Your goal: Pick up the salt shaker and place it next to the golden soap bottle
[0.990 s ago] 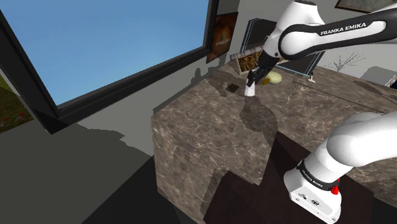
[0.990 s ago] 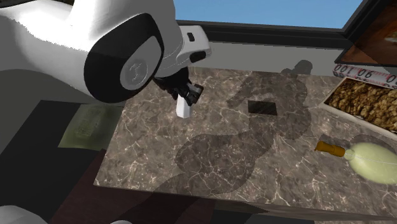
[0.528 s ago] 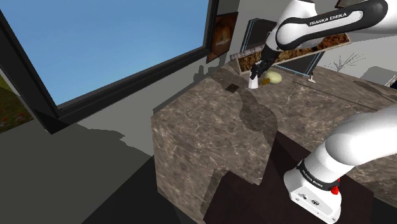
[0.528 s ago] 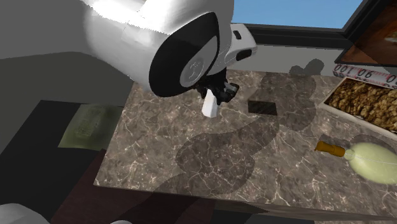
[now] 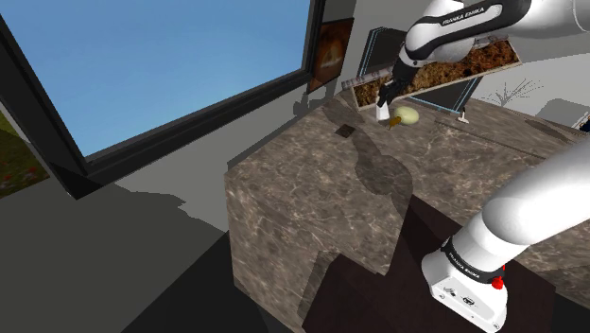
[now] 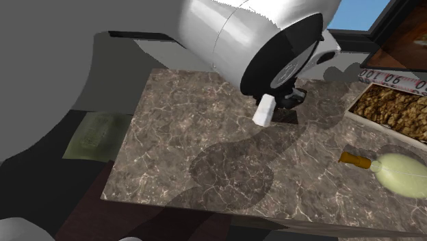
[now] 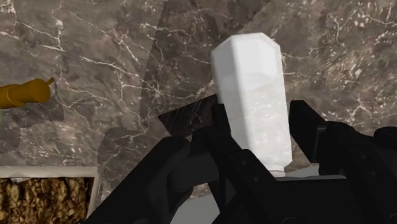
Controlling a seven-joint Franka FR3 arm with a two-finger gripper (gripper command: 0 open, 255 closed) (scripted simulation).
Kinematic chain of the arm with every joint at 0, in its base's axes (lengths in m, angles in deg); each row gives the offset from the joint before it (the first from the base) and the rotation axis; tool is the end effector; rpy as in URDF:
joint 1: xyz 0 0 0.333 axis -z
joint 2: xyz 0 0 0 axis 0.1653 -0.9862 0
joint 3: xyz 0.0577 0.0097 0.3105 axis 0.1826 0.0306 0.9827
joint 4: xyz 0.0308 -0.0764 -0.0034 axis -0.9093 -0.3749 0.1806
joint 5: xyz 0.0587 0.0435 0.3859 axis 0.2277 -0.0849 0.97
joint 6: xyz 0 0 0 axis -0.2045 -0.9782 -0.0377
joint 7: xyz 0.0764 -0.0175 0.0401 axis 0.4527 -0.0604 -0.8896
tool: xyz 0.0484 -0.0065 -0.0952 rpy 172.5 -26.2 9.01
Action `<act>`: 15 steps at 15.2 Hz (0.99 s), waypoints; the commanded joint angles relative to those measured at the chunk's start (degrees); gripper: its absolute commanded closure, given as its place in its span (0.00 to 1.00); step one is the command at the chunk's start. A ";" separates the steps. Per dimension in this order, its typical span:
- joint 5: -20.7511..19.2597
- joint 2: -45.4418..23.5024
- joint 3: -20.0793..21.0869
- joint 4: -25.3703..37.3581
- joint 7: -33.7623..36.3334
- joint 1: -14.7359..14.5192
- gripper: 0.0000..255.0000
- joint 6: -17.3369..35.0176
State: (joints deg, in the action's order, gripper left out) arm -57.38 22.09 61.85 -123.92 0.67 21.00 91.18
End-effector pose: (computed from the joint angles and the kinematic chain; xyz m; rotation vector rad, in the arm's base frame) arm 0.4464 -0.2314 0.4517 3.0774 -0.2097 0.3300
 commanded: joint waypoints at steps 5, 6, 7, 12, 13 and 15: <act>5.28 -10.78 -4.33 11.88 -9.09 1.67 1.00 -1.88; 6.36 -12.73 -4.83 14.15 -10.56 2.14 1.00 -2.43; 7.45 -14.70 -5.28 16.49 -11.98 2.66 1.00 -3.05; 12.85 -25.06 -6.48 29.56 -18.30 6.40 1.00 -7.16; 13.84 -27.24 -6.53 32.48 -19.35 7.36 1.00 -8.20; 15.73 -31.73 -6.51 38.74 -21.18 9.46 1.00 -10.50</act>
State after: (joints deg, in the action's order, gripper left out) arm -42.50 -7.72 55.39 -88.08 -19.60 29.50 81.91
